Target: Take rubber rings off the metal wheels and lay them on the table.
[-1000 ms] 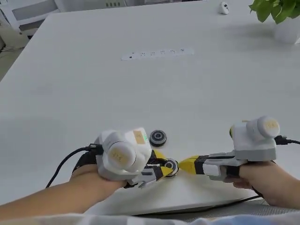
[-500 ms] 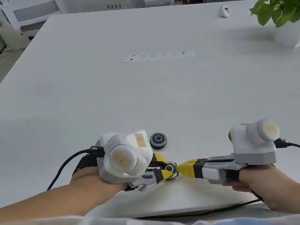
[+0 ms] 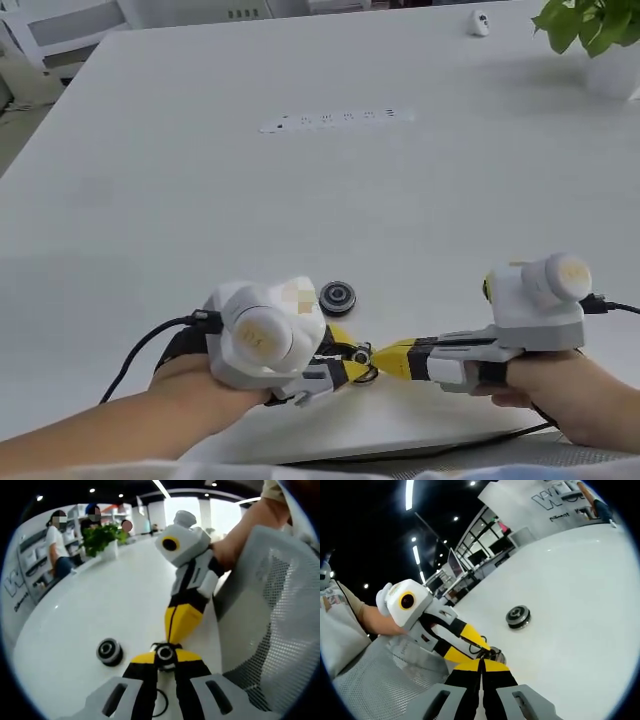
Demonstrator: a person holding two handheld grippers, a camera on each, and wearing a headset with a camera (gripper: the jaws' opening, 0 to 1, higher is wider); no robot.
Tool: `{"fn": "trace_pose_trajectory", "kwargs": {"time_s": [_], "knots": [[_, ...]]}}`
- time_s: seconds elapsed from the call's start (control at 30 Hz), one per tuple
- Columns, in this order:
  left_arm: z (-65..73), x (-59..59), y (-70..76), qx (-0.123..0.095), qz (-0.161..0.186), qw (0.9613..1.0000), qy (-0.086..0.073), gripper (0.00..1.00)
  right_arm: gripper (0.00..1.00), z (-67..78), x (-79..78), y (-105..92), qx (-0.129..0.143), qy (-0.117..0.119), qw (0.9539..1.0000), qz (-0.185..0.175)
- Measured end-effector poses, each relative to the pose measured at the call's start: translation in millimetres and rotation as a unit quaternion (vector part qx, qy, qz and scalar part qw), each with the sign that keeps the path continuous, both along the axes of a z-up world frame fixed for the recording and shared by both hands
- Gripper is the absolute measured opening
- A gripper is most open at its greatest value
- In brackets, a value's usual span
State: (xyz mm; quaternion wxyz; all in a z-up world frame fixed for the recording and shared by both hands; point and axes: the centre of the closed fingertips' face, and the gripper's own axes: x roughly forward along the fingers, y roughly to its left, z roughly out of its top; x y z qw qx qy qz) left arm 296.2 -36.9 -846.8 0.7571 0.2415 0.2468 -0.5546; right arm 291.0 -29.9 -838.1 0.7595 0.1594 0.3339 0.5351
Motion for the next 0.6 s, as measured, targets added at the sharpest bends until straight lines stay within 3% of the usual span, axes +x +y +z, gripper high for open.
{"fn": "trace_pose_trajectory", "kwargs": {"time_s": [0.03, 0.07, 0.1, 0.13, 0.2, 0.6], "knots": [[0.5, -0.7, -0.4, 0.0, -0.001, 1.0, 0.0, 0.12, 0.0, 1.3, -0.4, 1.1, 0.004, 0.0, 1.0, 0.002], [1.2, -1.2, -1.0, 0.0, -0.001, 1.0, -0.001, 0.12, 0.0, 5.1, -7.0, 5.1, 0.017, -0.004, 0.9995, 0.027], [1.2, -1.4, -1.0, 0.0, -0.001, 1.0, -0.001, 0.12, 0.0, 3.4, -10.3, 6.3, 0.007, 0.007, 0.9997, 0.022], [1.2, -1.4, -1.0, 0.0, -0.001, 1.0, -0.001, 0.12, 0.0, 2.9, -6.1, 5.4, -0.004, -0.019, 0.9995, 0.023], [1.9, -2.1, -1.6, -0.001, -0.001, 1.0, -0.001, 0.12, 0.0, 3.1, -5.7, 4.1, 0.002, -0.008, 0.9998, 0.019], [0.4, 0.1, -0.5, -0.001, -0.003, 1.0, 0.001, 0.13, 0.0, 2.6, 4.8, -3.9, 0.002, -0.014, 0.9998, -0.011]]}}
